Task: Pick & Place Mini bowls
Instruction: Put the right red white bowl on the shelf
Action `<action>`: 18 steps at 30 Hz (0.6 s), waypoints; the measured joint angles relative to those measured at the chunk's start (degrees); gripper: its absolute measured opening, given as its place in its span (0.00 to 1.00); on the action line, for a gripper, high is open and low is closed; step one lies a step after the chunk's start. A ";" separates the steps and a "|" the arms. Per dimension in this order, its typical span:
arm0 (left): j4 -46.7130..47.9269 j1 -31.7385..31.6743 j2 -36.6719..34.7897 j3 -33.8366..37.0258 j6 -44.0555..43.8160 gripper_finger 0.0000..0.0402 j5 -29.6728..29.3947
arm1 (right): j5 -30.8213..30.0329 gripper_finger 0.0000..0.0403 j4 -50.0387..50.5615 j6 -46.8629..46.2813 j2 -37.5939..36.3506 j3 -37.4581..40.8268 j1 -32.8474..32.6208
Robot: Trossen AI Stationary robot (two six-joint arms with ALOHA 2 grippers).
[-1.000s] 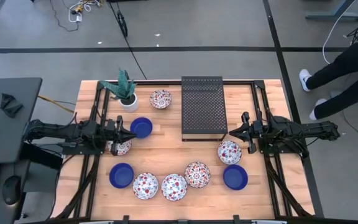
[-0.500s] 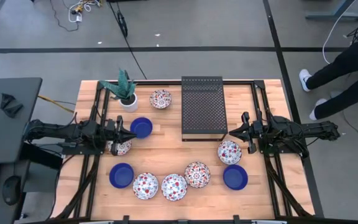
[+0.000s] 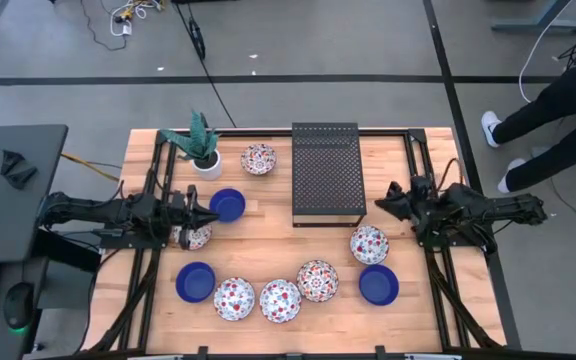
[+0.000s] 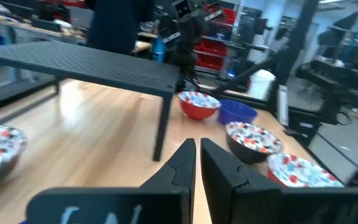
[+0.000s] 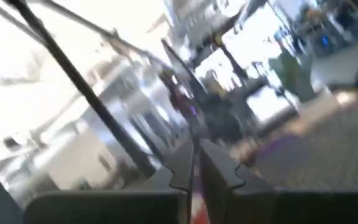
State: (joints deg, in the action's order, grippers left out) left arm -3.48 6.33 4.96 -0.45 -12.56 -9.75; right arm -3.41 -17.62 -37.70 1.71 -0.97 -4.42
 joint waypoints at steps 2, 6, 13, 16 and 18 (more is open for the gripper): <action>-0.19 0.00 -0.01 -0.02 -0.46 0.07 -2.06 | 1.64 0.08 -7.19 0.58 2.04 0.00 -0.97; -0.50 0.00 -0.01 -0.02 -0.55 0.07 -3.57 | 6.15 0.06 -24.48 10.33 7.85 -0.19 -5.15; -3.03 0.00 -0.03 -0.02 -1.57 0.07 -3.57 | 4.64 0.01 -20.40 32.19 20.04 -11.95 -14.07; -3.05 0.02 -0.03 -0.02 -2.43 0.07 -3.57 | -0.96 0.02 -6.15 35.56 25.42 -20.65 -17.46; -3.05 0.02 -0.03 -0.02 -3.39 0.07 -3.57 | -6.20 0.03 5.56 36.26 29.70 -27.09 -19.81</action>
State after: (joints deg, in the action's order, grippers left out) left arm -6.52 6.35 4.93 -0.47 -15.94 -13.32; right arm -9.62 -12.06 -1.44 31.41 -28.06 -24.23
